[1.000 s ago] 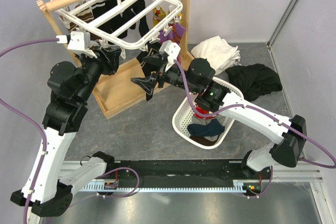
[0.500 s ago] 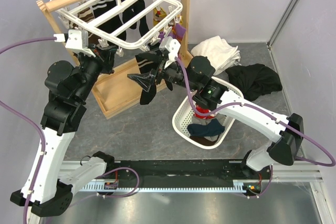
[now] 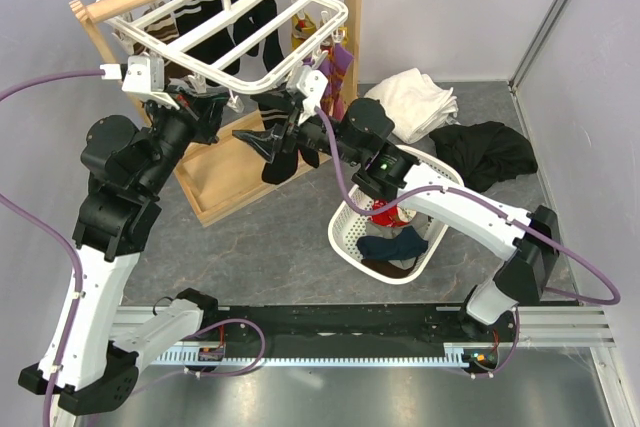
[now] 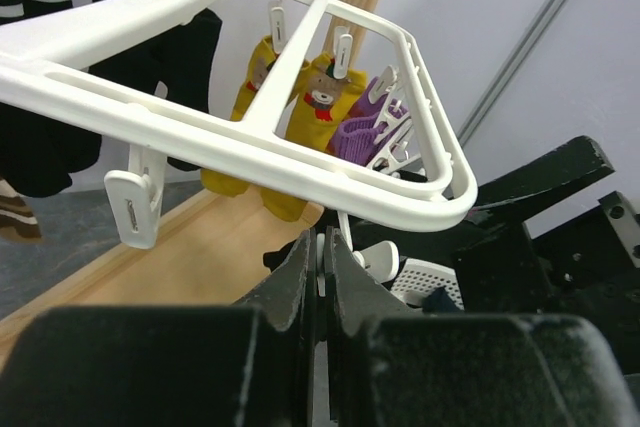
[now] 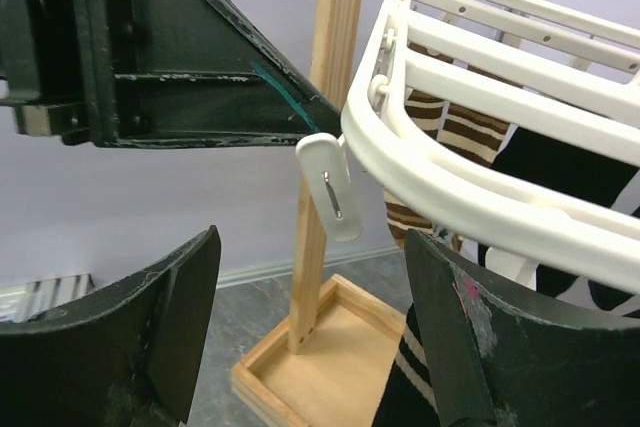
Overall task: Clip the socks to the hanger
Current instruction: Open the clamp at the hanger.
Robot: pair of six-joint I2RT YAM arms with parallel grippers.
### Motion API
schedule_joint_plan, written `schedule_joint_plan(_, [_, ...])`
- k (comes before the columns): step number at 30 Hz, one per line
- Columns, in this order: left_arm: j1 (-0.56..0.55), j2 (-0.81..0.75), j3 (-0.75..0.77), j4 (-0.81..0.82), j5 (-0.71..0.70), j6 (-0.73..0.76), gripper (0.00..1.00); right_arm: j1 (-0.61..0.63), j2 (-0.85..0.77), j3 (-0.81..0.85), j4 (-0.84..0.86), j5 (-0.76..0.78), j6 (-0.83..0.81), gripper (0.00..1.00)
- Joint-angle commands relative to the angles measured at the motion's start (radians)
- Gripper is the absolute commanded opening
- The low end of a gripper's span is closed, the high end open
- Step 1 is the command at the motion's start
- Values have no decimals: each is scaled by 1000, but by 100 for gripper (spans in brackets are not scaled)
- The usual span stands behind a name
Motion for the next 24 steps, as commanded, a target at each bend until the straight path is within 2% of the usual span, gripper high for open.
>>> schedule_joint_plan(1, [-1,0,40,-9,25,-70,4,7,28,60,28,15,-104,81])
schedule_joint_plan(7, [-2,4,51,-19,23,-82,2,8,54,80,26,56,-180,78])
schedule_joint_plan(19, [-2,19,63,-41,31,-123,2,8,74,111,23,-4,-174,51])
schedule_joint_plan(24, [-2,22,71,-45,34,-140,2,8,72,120,1,-7,-171,33])
